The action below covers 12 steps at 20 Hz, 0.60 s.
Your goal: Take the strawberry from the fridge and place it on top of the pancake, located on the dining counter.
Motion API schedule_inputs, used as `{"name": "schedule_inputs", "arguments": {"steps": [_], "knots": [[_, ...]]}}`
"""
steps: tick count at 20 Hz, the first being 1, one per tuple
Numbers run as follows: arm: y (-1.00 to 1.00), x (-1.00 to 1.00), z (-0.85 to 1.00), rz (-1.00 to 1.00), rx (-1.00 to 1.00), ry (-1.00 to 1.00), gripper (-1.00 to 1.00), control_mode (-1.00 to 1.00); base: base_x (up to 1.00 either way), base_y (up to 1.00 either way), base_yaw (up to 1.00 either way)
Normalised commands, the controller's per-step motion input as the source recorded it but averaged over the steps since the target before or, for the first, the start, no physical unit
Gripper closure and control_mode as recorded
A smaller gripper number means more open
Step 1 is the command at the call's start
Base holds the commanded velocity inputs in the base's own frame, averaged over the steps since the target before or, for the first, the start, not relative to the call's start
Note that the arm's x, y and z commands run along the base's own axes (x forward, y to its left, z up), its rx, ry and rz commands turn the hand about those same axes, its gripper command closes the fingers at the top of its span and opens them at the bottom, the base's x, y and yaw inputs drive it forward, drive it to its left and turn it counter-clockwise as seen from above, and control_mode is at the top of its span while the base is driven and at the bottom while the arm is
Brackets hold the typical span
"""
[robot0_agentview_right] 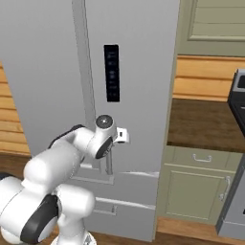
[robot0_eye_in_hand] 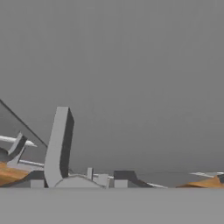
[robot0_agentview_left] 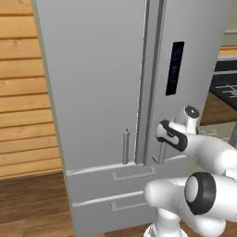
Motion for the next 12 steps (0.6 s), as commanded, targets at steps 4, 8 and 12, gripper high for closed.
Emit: {"name": "schedule_inputs", "arguments": {"steps": [4,8,12], "knots": [[-0.87,-0.59,-0.21,0.00,0.00,-0.01,1.00,-1.00,0.00,0.00,0.00],[-0.97,-0.65,-0.26,0.00,0.00,0.00,1.00,-1.00,0.00,0.00,0.00],[-1.00,-0.60,-0.20,0.00,0.00,0.00,1.00,-1.00,0.00,0.00,0.00]]}}
